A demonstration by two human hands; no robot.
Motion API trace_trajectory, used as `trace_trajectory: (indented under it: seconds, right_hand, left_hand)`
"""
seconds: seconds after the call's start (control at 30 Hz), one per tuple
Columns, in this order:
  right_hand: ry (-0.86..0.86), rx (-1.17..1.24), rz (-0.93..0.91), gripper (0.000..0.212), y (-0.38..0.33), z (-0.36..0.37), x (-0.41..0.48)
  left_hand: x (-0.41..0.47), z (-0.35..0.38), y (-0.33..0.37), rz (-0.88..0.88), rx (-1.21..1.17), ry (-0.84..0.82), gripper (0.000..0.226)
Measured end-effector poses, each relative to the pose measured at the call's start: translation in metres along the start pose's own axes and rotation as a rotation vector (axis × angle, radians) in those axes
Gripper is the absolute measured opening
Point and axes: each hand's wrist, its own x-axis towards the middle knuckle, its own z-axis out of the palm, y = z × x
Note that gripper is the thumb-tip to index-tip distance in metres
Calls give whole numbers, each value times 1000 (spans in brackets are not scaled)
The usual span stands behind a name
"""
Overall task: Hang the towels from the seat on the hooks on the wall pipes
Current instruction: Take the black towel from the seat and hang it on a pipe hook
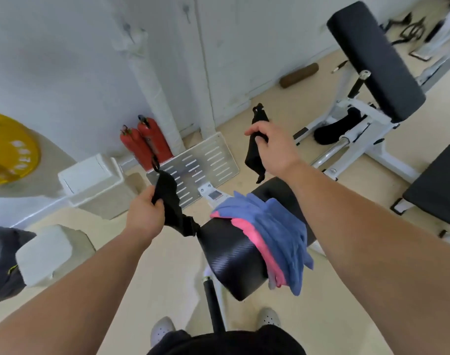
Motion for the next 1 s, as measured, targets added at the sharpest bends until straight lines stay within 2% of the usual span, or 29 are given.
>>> trace_trajectory:
  seconds: [0.2, 0.37, 0.53, 0.67, 0.83, 0.93, 1.0]
  right_hand:
    - [16, 28, -104, 49, -122, 37, -5]
    - [60, 33, -145, 52, -209, 96, -28]
    - [-16, 167, -57, 80, -282, 148, -50]
    - [-93, 241, 21, 50, -322, 195, -54]
    - [-258, 312, 32, 39, -351, 249, -56]
    - [-335, 342, 13, 16, -369, 277, -54]
    - [-372, 326, 12, 20, -377, 296, -52]
  left_hand:
    - [19, -82, -44, 16, -231, -24, 34]
    - [31, -151, -80, -10, -417, -98, 39]
    - [46, -221, -110, -62, -499, -137, 48]
    - [53, -278, -132, -91, -546, -66, 49]
    - [62, -325, -149, -78, -582, -31, 46]
    - [66, -340, -147, -42, -610, -59, 46]
    - [73, -345, -148, -31, -624, -77, 48]
